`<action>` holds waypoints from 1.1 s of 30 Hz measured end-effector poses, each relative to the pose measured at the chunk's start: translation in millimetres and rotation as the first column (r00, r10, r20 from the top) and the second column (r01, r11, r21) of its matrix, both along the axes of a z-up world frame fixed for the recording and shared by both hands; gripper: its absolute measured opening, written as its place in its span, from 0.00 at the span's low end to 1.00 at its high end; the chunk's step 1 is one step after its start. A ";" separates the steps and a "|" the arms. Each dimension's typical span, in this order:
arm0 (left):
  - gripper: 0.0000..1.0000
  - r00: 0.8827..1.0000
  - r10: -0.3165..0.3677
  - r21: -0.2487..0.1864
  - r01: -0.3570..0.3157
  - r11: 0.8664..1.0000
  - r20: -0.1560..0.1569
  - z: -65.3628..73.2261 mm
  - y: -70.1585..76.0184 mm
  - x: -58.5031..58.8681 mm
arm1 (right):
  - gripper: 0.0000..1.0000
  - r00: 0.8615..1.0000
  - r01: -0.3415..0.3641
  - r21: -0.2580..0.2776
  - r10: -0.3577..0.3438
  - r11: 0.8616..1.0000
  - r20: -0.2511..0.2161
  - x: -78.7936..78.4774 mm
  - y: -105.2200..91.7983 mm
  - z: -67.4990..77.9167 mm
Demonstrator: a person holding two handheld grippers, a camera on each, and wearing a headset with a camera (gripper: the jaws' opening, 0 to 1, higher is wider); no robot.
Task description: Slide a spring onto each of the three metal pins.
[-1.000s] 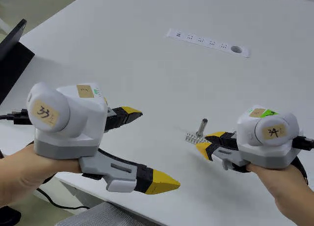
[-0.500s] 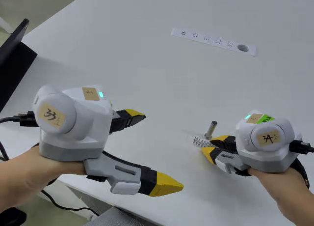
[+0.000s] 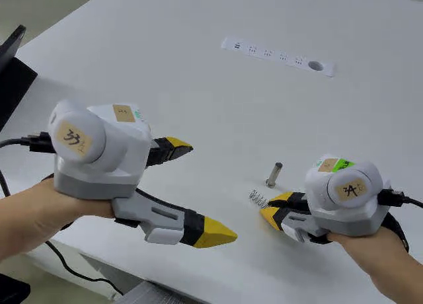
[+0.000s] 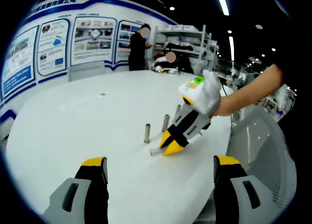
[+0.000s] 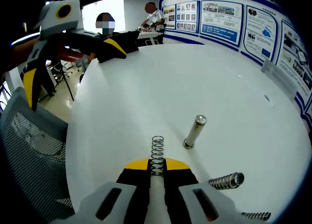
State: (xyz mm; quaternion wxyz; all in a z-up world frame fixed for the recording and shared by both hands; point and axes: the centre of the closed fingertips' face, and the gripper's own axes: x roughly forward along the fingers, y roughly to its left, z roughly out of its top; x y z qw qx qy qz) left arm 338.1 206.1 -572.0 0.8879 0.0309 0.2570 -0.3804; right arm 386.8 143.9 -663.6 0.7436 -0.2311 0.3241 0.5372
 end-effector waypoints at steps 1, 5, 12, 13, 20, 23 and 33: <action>0.90 1.000 -0.002 0.007 0.002 1.000 -0.002 -1.2 -1.1 0.1 | 0.10 1.000 -0.009 0.002 0.009 1.000 -0.001 -0.9 -1.1 1.4; 0.82 0.999 0.047 0.009 -0.047 0.999 -0.009 -4.1 -1.2 7.1 | 0.10 0.999 -0.027 0.039 0.028 0.999 -0.023 -7.2 -5.0 18.2; 0.63 0.999 0.039 0.011 -0.039 0.999 0.027 -1.5 -19.1 13.2 | 0.10 0.971 -0.195 0.052 0.185 0.979 0.149 -14.6 -6.5 66.6; 0.61 0.999 0.028 0.014 -0.029 0.999 0.034 -0.3 -22.1 13.3 | 0.10 0.967 -0.216 0.060 0.205 0.975 0.153 -17.5 -5.9 71.6; 0.51 0.997 -0.026 0.033 0.024 0.999 0.070 10.5 -45.6 15.2 | 0.10 0.900 -0.389 0.028 0.373 0.921 0.226 -44.5 -10.4 98.1; 0.46 0.995 -0.056 0.048 0.052 0.997 0.077 12.9 -54.1 12.0 | 0.10 0.888 -0.415 0.027 0.398 0.909 0.229 -49.9 -13.7 103.8; 0.32 0.986 -0.146 0.114 0.137 0.984 0.078 11.1 -80.7 -8.8 | 0.10 0.852 -0.484 0.025 0.464 0.875 0.243 -58.8 -28.4 114.2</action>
